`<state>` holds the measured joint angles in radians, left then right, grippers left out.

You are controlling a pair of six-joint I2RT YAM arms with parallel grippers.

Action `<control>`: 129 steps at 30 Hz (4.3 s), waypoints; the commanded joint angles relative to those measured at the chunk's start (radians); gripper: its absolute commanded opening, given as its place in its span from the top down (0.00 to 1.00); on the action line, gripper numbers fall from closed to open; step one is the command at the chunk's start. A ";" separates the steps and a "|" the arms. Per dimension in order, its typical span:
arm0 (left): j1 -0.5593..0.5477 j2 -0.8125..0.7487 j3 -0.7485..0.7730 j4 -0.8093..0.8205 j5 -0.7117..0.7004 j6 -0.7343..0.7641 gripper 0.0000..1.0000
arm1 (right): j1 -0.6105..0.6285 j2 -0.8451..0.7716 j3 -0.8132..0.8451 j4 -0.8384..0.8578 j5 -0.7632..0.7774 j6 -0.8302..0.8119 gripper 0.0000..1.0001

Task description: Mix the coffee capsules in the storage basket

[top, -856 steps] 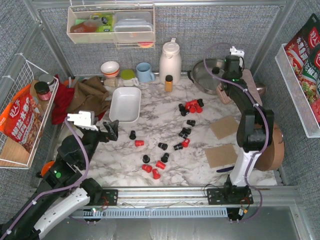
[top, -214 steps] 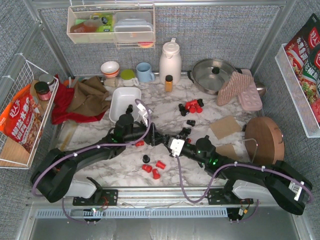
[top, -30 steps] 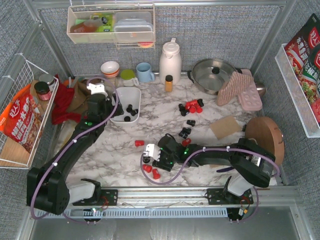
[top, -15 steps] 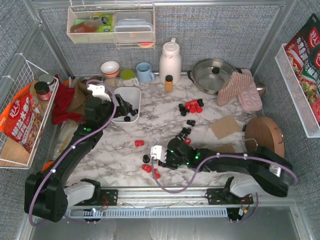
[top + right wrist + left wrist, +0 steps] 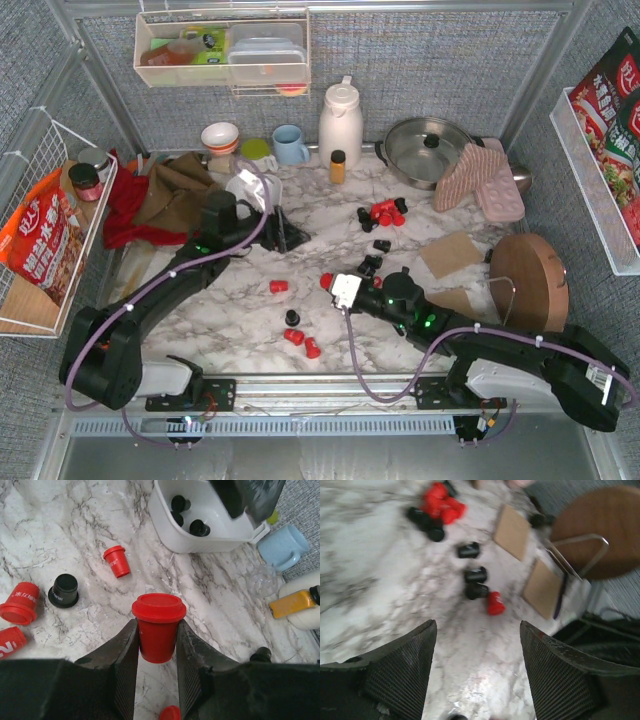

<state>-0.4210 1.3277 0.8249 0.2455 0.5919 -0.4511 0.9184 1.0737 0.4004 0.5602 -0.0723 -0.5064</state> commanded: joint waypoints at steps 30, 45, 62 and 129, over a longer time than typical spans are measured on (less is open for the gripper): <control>-0.240 0.074 -0.007 0.052 0.245 0.144 0.29 | -0.041 -0.021 -0.051 0.144 0.009 -0.006 0.86; -0.272 0.122 0.044 -0.073 0.153 0.212 0.43 | -0.042 -0.036 -0.048 0.138 -0.004 0.002 0.84; -0.114 -0.053 -0.044 -0.005 -0.412 0.159 0.71 | -0.057 0.071 0.080 -0.063 0.113 0.257 0.29; 0.149 -0.102 0.006 -0.145 -0.509 -0.012 0.01 | 0.313 0.560 0.476 -0.764 0.273 0.917 0.61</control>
<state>-0.2726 1.2339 0.8333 0.0589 0.0589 -0.4564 1.2297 1.6470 0.8894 -0.1944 0.2195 0.4534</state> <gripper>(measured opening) 0.992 0.418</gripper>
